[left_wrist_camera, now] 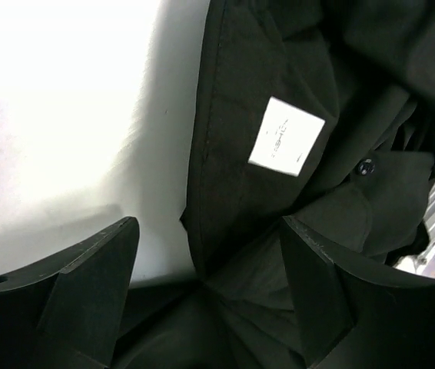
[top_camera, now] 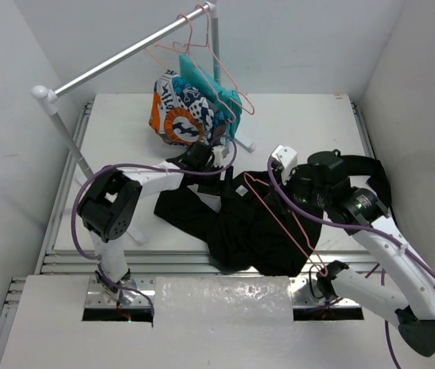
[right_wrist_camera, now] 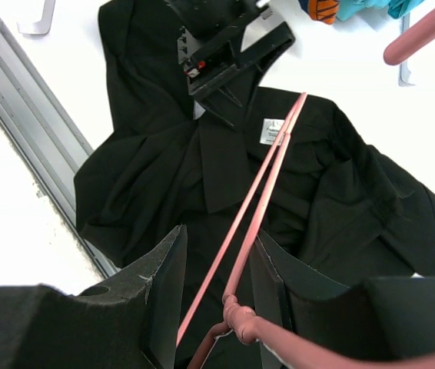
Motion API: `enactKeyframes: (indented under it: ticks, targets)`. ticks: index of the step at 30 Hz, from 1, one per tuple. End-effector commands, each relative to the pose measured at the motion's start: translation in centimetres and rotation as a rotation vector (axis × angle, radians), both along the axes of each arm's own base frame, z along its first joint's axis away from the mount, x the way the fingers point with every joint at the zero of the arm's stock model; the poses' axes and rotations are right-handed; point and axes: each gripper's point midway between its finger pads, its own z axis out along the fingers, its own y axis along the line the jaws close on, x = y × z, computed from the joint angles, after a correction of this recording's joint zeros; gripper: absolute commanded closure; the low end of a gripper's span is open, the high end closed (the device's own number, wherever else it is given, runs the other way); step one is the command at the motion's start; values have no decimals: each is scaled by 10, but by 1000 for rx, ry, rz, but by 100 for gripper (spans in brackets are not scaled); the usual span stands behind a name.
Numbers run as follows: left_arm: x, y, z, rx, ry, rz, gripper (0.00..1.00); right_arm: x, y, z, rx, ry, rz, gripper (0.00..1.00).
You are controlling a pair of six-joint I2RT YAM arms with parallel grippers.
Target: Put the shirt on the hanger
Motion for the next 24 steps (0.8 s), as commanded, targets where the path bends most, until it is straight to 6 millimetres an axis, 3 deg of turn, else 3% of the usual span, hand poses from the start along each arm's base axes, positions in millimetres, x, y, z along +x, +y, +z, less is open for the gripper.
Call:
enactKeyframes:
  ticks: [1, 6, 8, 9, 13, 15, 17, 20, 21, 23, 24]
  targets:
    - [23, -17, 26, -86, -42, 22, 29, 2, 4, 7, 35, -23, 6, 100]
    - [29, -25, 37, -115, -44, 28, 31, 2, 6, 2, 33, -5, 12, 100]
    - [30, -22, 34, -102, -45, 36, 39, 3, 7, 1, 37, -1, 14, 100]
    - [29, -22, 31, -96, -43, 25, 50, 3, 8, 1, 37, -1, 15, 100]
    - [19, -18, 18, -67, 0, -4, 77, 3, 9, -1, 33, 5, 23, 100]
    - [14, -17, 17, -68, 15, -23, 82, 1, 12, 2, 38, 8, 52, 100]
    - [15, -17, 19, -64, 3, -41, 83, 1, 14, 4, 29, 27, 66, 100]
    - [17, -15, 16, -44, 1, -46, 62, 4, 14, 3, 9, 28, 71, 100]
    - [18, -15, 15, -40, 1, -45, 59, 4, 14, 2, 9, 27, 73, 100]
    - [16, -15, 11, -43, 17, -52, 62, 4, 16, 1, 11, 24, 78, 100]
    - [15, -16, 11, -48, 22, -54, 73, 4, 16, 1, 14, 27, 82, 100]
